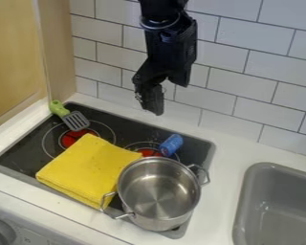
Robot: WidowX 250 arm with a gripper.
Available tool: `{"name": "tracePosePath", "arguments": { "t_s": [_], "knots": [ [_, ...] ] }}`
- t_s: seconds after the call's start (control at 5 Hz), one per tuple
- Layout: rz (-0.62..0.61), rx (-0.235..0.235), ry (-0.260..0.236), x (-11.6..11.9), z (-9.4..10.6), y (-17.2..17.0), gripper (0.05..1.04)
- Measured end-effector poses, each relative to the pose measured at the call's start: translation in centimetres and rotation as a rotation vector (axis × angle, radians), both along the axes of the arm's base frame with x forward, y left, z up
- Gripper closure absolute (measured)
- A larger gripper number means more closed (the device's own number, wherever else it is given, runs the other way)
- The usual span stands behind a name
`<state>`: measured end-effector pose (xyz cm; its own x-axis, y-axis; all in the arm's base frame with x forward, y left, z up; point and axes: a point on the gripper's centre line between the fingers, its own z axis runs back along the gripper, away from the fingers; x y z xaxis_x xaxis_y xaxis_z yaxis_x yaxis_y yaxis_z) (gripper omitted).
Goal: Put the yelow clothe to the top center of the stove
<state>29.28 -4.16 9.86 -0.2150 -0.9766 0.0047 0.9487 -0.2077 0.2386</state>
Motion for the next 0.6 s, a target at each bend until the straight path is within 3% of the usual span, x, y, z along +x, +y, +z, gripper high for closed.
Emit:
{"name": "tracePosePath", "arguments": {
  "t_s": [0.2,0.4,0.6],
  "knots": [
    [0.000,0.006,0.053,-1.1,-1.3,0.1,0.085],
    [0.072,0.021,0.120,-2.5,-2.4,2.6,0.085],
    [0.120,0.026,0.117,-3.2,-2.5,4.4,0.085]
  ]
}}
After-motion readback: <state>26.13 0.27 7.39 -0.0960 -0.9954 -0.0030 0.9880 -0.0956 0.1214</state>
